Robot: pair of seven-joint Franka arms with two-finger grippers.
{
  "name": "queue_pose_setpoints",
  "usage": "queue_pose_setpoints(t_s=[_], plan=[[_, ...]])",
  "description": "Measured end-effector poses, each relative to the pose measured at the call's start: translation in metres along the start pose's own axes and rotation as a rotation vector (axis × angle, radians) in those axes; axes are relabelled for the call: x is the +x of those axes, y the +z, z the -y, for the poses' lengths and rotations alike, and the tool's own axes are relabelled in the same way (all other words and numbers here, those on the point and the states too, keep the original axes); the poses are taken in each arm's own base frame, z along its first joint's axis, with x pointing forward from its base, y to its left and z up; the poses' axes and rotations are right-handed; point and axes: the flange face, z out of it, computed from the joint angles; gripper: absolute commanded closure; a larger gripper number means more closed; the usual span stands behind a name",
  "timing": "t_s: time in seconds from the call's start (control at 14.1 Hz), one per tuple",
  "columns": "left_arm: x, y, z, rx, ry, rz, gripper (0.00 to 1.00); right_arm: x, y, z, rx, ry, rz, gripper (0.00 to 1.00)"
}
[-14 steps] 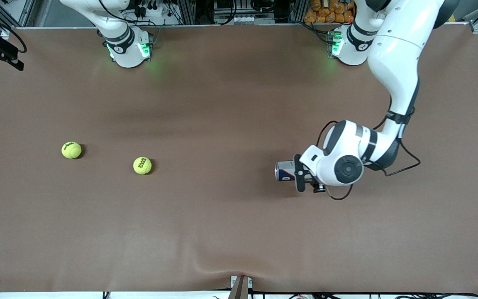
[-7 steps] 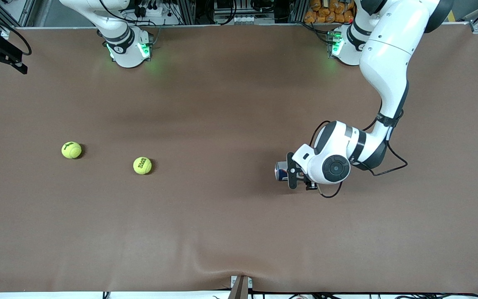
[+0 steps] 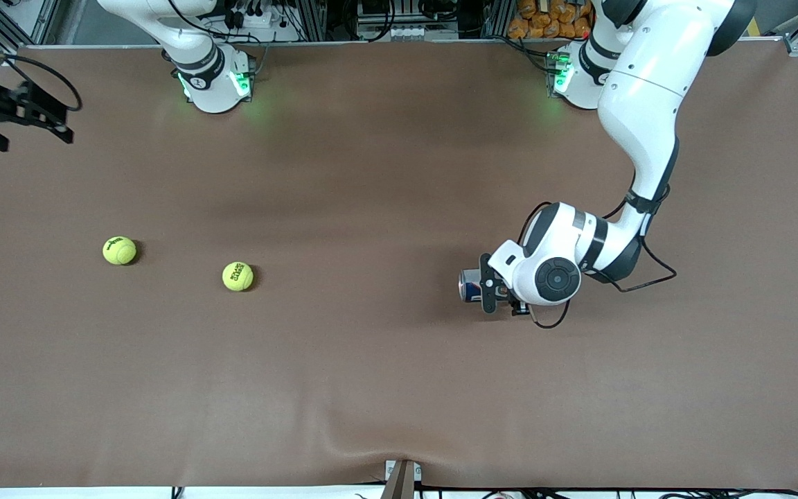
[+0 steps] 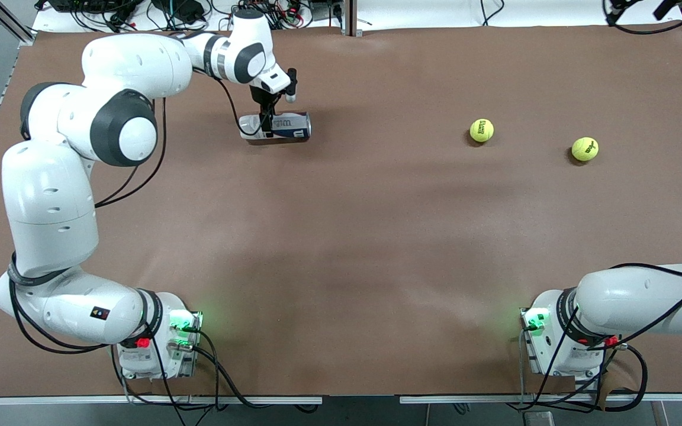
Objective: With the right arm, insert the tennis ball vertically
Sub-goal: 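Stand the can upright with the left gripper while the right gripper reaches a ball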
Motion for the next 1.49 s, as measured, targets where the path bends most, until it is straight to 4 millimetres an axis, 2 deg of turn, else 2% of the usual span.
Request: queue_pose_setpoints(t_s=[0.07, 0.14, 0.21, 0.57, 0.71, 0.85, 1.0, 1.21, 1.49], plan=[[0.002, 0.003, -0.001, 0.005, 0.003, -0.003, 0.06, 0.005, 0.005, 0.008, 0.000, 0.003, 0.000, 0.00], [0.005, 0.005, -0.001, 0.011, 0.007, -0.005, 0.37, 0.010, 0.009, 0.014, -0.001, 0.005, -0.003, 0.00], [0.007, 0.006, -0.002, 0.021, 0.015, -0.005, 0.57, 0.015, 0.014, 0.018, -0.002, 0.007, -0.005, 0.00], [0.010, 0.001, 0.000, 0.053, 0.038, 0.009, 0.55, 0.037, 0.045, 0.019, 0.001, 0.009, 0.040, 0.00], [0.011, -0.004, 0.001, 0.063, 0.038, 0.004, 0.49, 0.047, 0.057, 0.020, 0.000, 0.023, 0.039, 0.00], [0.012, -0.019, 0.008, 0.094, 0.035, -0.011, 0.46, 0.059, 0.070, 0.029, -0.001, 0.051, 0.032, 0.00], [0.013, -0.042, 0.016, 0.131, 0.024, -0.041, 0.45, 0.074, 0.088, 0.043, -0.002, 0.062, 0.026, 0.00], [0.022, -0.076, 0.018, 0.140, 0.031, -0.164, 0.45, 0.096, 0.127, 0.055, -0.004, 0.103, 0.049, 0.00], [0.019, -0.088, 0.023, 0.086, 0.044, -0.376, 0.42, 0.121, 0.199, 0.055, -0.010, 0.128, 0.136, 0.00]])
